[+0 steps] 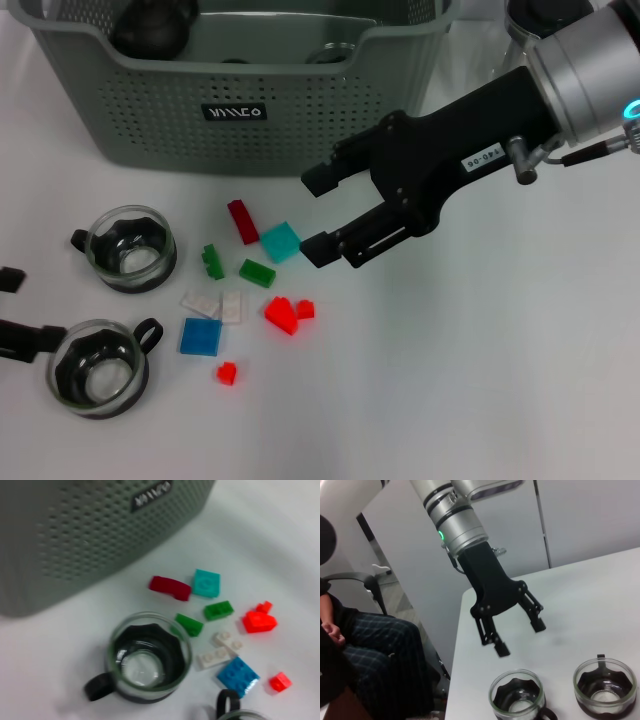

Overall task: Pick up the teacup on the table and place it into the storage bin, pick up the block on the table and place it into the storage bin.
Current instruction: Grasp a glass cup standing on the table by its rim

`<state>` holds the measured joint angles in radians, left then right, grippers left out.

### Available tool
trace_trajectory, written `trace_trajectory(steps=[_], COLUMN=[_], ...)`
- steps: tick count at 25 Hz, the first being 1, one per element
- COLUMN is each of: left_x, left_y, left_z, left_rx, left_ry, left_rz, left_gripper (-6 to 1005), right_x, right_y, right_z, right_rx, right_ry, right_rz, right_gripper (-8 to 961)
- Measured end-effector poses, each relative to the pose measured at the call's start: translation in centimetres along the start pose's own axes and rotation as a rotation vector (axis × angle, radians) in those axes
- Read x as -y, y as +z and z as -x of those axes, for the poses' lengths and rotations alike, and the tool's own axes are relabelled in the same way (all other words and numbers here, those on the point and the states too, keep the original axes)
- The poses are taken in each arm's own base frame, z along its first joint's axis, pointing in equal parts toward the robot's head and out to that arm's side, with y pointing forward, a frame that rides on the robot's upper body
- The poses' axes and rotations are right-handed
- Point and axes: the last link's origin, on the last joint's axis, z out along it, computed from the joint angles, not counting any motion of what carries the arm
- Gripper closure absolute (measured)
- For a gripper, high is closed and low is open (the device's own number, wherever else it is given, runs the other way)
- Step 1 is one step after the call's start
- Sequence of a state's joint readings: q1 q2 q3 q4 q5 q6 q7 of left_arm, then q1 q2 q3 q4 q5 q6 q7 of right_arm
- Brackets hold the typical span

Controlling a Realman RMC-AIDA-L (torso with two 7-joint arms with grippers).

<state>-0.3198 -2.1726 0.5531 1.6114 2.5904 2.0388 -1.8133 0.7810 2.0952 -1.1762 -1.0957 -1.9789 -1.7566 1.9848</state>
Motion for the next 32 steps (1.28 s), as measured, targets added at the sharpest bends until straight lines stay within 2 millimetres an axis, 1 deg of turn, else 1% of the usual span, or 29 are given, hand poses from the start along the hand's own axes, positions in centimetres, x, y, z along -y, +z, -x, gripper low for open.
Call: trace_trajectory(steps=[3, 9, 13, 18, 27, 32], left_x=[-0.5, -0.5, -0.2, -0.4, -0.5, -0.5], left_y=[1.0, 2.4, 3.3, 4.7, 7.1, 7.6], left_z=[-1.5, -2.9, -3.1, -3.1, -3.5, -3.5], left_rx=[0.055, 0.149, 0.215, 0.279, 0.343, 0.348], left_ry=[-0.012, -0.022, -0.024, -0.014, 0.015, 0.026], left_rz=[0.027, 0.002, -0.023, -0.011, -0.022, -0.031], left_gripper=[165, 166, 167, 168, 170, 172], right_x=[0.4, 0.8, 1.0, 1.4, 1.7, 1.8], right_y=[0.3, 0.6, 0.7, 0.9, 1.1, 1.1], right_z=[-0.1, -0.2, -0.5, -0.9, -1.0, -0.9], right_rx=[-0.011, -0.023, -0.02, -0.028, -0.035, -0.033], right_ry=[0.0, -0.004, 0.0, 0.011, 0.012, 0.012], right_rz=[-0.006, -0.013, -0.015, -0.026, -0.042, -0.048], right_gripper=[100, 100, 101, 101, 99, 99])
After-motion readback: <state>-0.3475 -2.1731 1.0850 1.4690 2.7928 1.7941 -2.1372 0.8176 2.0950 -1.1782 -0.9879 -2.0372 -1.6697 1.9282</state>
